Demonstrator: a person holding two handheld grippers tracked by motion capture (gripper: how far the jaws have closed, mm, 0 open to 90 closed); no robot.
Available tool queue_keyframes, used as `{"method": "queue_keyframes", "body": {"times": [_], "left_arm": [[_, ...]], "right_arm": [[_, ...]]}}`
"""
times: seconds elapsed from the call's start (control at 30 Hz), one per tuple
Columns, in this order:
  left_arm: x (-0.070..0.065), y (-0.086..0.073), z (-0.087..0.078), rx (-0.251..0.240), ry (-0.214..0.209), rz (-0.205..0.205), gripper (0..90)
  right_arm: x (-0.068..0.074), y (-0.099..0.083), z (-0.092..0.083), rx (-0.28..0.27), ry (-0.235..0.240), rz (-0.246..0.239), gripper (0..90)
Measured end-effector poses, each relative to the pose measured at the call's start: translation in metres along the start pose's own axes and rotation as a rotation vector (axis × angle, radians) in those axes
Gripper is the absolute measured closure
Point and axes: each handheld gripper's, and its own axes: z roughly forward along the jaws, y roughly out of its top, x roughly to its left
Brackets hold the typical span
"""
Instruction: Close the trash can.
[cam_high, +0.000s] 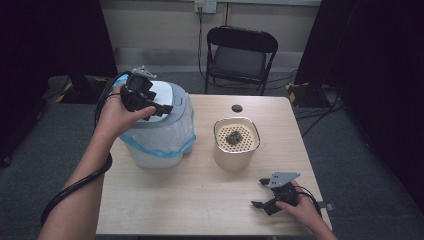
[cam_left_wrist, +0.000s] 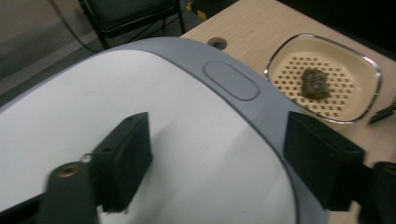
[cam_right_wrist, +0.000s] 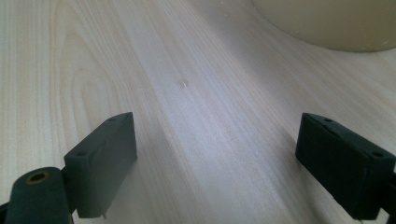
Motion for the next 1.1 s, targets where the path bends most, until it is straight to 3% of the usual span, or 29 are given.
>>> {"method": "queue_keyframes", "body": {"times": [0.07, 0.1, 0.2, 0.23, 0.27, 0.5, 0.57, 0.83, 0.9, 0.97, 1.1], "left_arm": [[-0.005, -0.002, -0.002, -0.003, -0.036, 0.027, 16.1], [-0.011, -0.003, -0.008, -0.029, -0.076, 0.040, 15.8], [-0.017, -0.003, -0.013, -0.047, -0.106, 0.044, 15.8], [-0.023, -0.004, -0.017, -0.054, -0.154, 0.048, 15.8], [-0.028, -0.005, -0.018, -0.052, -0.171, 0.062, 15.8], [-0.058, -0.014, -0.019, -0.056, -0.268, 0.098, 15.8], [-0.060, -0.015, -0.017, -0.052, -0.277, 0.100, 15.8], [-0.085, -0.032, 0.005, -0.068, -0.375, 0.114, 15.8], [-0.098, -0.040, 0.016, -0.068, -0.409, 0.129, 15.8], [-0.100, -0.042, 0.019, -0.065, -0.414, 0.131, 15.8], [-0.116, -0.059, 0.040, -0.064, -0.458, 0.142, 15.8]], "right_arm": [[0.000, 0.000, 0.000, 0.000, 0.000, 0.000, 11.9], [0.000, 0.000, 0.000, 0.000, 0.000, 0.000, 11.9], [0.000, 0.000, 0.000, 0.000, 0.000, 0.000, 11.9], [0.000, 0.000, 0.000, 0.001, 0.000, 0.000, 11.9], [0.000, 0.000, 0.000, 0.000, 0.000, 0.000, 11.9], [0.000, 0.000, 0.000, -0.001, -0.003, 0.000, 11.9], [0.000, 0.000, 0.000, -0.001, -0.003, -0.002, 11.9], [0.000, 0.000, 0.000, -0.001, -0.002, 0.000, 11.9], [0.000, 0.000, 0.000, -0.002, -0.003, -0.002, 11.9], [0.000, 0.000, 0.000, -0.001, -0.002, 0.000, 11.9], [0.000, 0.000, 0.000, -0.002, -0.003, -0.002, 11.9]]}}
